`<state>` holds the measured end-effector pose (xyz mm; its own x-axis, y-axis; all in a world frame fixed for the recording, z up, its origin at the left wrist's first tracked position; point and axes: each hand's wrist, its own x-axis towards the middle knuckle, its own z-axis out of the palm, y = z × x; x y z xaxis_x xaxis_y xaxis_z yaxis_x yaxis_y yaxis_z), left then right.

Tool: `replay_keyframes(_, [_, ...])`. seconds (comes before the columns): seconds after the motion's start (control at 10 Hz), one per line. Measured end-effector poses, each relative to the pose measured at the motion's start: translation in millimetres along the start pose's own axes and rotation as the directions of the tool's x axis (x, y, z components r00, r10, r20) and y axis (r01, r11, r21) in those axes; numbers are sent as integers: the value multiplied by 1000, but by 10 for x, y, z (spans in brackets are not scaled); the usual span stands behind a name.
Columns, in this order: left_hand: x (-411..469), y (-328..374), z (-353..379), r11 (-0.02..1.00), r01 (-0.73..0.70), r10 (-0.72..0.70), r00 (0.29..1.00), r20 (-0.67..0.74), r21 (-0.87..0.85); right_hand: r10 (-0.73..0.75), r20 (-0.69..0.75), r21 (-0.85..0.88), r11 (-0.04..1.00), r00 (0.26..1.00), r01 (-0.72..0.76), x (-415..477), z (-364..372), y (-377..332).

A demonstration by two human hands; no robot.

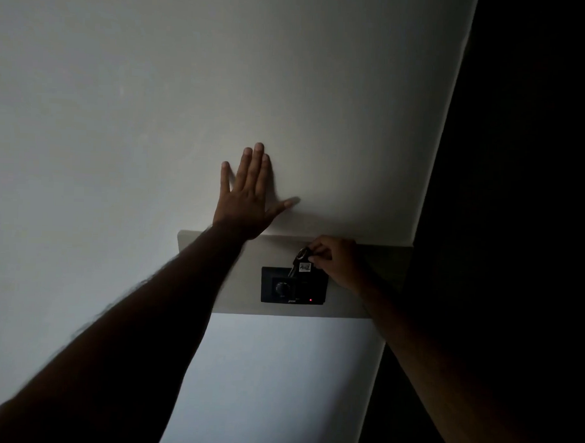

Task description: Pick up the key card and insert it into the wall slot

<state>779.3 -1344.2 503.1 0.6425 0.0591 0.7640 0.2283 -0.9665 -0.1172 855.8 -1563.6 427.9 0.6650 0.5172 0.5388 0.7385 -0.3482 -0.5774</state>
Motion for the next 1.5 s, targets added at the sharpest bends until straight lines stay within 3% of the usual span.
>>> replay_keyframes(0.4, [-16,-37,3,1000,0,0,1000,-14,-29,10,75,-31,1000,997,-8,-8,113,11])
replay_keyframes(0.8, [-14,-33,24,1000,3,-3,1000,-5,-17,-138,53,-181,973,989,146,2,122,-30])
replay_keyframes(1.3, [13,-20,37,1000,4,-5,999,36,7,-30,26,-94,995,999,33,-57,145,134])
replay_keyframes(1.5, [28,-44,27,999,3,-6,995,96,37,-54,201,-169,982,978,89,-160,-67,0])
